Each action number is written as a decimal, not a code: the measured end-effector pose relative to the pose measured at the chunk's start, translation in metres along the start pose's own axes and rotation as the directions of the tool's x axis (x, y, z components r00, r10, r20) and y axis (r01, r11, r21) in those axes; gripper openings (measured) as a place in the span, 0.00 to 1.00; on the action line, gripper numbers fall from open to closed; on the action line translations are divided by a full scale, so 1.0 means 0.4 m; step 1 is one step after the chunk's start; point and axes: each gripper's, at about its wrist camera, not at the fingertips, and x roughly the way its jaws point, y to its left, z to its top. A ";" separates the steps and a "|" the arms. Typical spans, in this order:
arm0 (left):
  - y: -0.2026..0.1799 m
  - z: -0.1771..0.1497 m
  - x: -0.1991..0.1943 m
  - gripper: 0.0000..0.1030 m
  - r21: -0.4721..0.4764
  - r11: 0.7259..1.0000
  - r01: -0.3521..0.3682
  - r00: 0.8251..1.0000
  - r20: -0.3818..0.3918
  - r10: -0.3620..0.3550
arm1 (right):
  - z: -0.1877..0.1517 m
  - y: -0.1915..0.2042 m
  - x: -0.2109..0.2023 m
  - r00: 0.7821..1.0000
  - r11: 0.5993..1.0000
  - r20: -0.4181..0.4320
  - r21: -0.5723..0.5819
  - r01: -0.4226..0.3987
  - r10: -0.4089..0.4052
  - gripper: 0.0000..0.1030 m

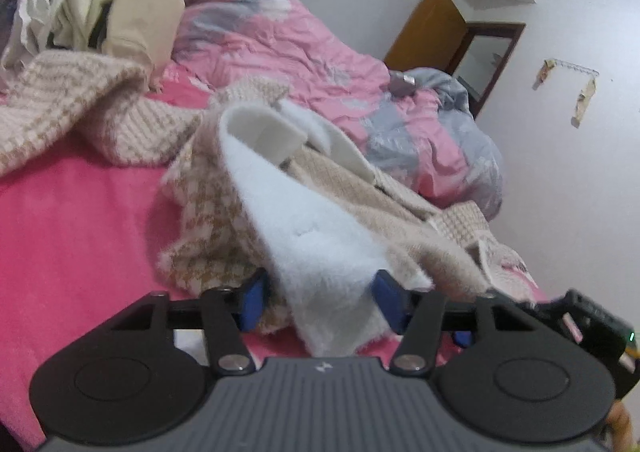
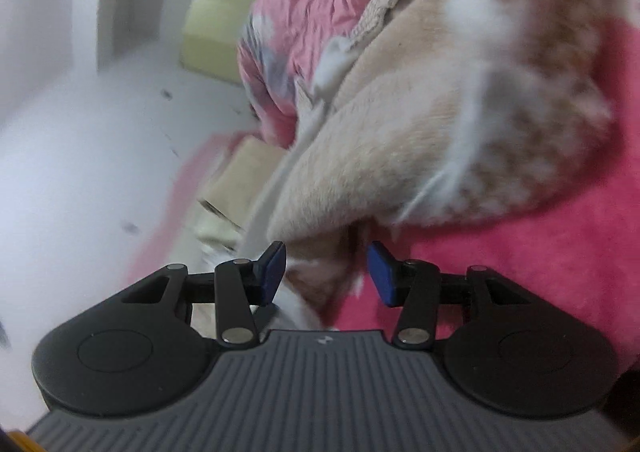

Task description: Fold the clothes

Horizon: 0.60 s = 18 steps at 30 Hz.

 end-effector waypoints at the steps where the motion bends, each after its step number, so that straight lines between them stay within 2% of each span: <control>1: -0.004 0.004 -0.007 0.44 -0.007 1.000 0.002 1.000 0.023 -0.001 | 0.000 -0.010 -0.003 1.000 1.000 0.005 0.016 -0.019 0.019 0.42; 4: -0.004 0.021 -0.011 0.32 -0.039 0.999 -0.009 0.998 0.055 0.011 | 0.000 -0.027 -0.008 0.998 0.998 0.012 0.038 -0.055 0.055 0.41; 6: 0.003 0.027 0.003 0.14 -0.064 0.997 -0.046 0.998 0.036 0.048 | -0.001 -0.029 -0.007 0.998 0.997 0.012 0.041 -0.063 0.062 0.41; 10: 0.018 0.056 -0.006 0.09 -0.113 0.992 -0.054 0.997 0.051 0.061 | 0.000 -0.028 -0.008 0.998 0.996 0.009 0.054 -0.066 0.066 0.41; 13: 0.036 0.112 -0.047 0.08 -0.153 0.988 0.000 0.992 0.127 0.020 | 0.006 -0.020 -0.018 0.999 0.997 0.002 0.057 -0.046 0.046 0.41; 15: 0.060 0.165 -0.072 0.08 -0.193 0.980 0.038 0.982 0.187 -0.001 | 0.011 -0.010 -0.025 1.000 0.999 0.001 0.045 -0.019 0.019 0.41; 18: 0.103 0.250 -0.090 0.08 -0.223 0.974 0.046 0.960 0.279 0.018 | 0.022 0.005 -0.045 0.999 0.999 0.029 0.023 0.023 -0.023 0.42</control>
